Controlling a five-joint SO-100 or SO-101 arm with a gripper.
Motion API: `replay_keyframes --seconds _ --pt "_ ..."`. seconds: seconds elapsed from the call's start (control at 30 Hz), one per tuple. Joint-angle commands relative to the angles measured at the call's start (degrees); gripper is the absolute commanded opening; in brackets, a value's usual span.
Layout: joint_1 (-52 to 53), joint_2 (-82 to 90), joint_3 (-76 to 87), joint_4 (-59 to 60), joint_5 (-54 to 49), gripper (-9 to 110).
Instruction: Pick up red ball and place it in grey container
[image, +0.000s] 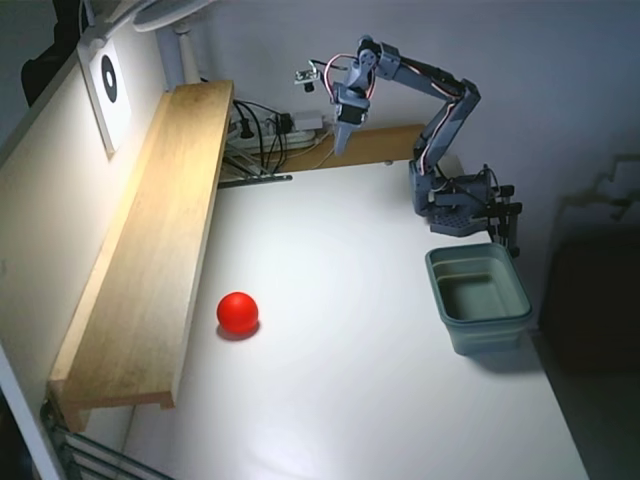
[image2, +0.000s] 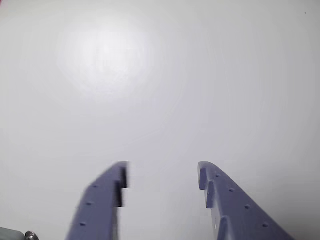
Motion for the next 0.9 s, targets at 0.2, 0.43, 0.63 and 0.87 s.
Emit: replay_keyframes --seconds 0.2,0.43,0.63,0.87 --pt "0.6 5.1 7.5 -5.2 0.1 38" --pt "-1.8 5.8 9.3 -6.3 0.1 38" --pt "-10.7 5.8 9.3 -6.3 0.1 38" --pt "-18.9 5.8 9.3 -6.3 0.1 38"
